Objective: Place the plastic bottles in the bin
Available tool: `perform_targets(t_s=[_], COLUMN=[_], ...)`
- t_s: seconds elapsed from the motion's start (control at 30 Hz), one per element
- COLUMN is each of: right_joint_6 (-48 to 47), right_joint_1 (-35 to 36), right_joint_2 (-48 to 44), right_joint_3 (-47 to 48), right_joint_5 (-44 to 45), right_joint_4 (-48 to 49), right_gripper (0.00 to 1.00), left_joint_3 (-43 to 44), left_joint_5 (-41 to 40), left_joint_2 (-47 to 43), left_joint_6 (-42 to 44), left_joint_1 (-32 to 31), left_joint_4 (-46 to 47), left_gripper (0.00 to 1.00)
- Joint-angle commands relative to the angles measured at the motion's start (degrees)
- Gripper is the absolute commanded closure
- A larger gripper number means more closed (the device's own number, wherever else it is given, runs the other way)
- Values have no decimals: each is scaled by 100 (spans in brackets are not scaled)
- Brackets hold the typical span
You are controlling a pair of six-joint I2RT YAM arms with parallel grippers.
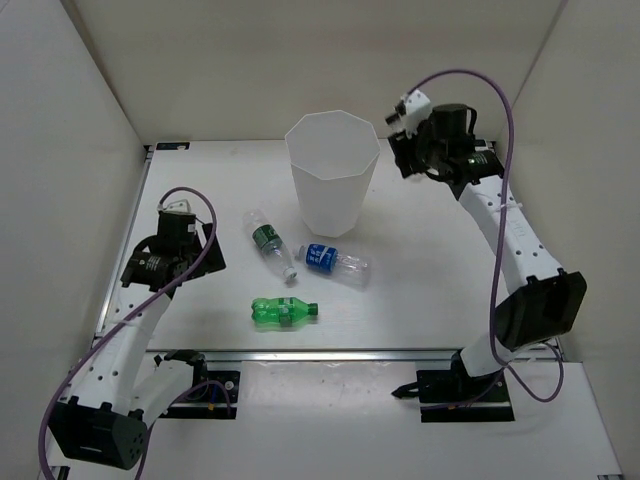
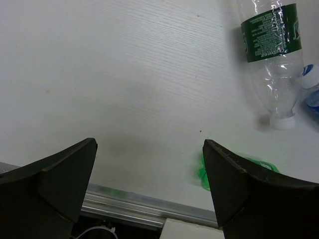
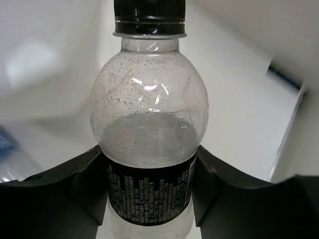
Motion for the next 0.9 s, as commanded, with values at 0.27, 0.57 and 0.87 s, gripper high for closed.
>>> perform_targets(t_s=[0.27,0.57,0.87], right_joint_6=[553,1151,2116], right_joint_1=[1551,1622,841], right_joint_2=[1255,1390,-356], right_joint_3=[3441,3486,1634], right_joint_5=[-711,-1142,-343], right_joint_4=[-109,277,665], right_gripper=[61,1,1], left_joint_3=[76,67,453], left_joint_5=[154,259,374], left_joint_2=[53,158,1255], left_joint_6=[101,-48,-504], left_joint_1=[-81,-90,-432], left_joint_4=[133,159,887], left_gripper=[2,2,1])
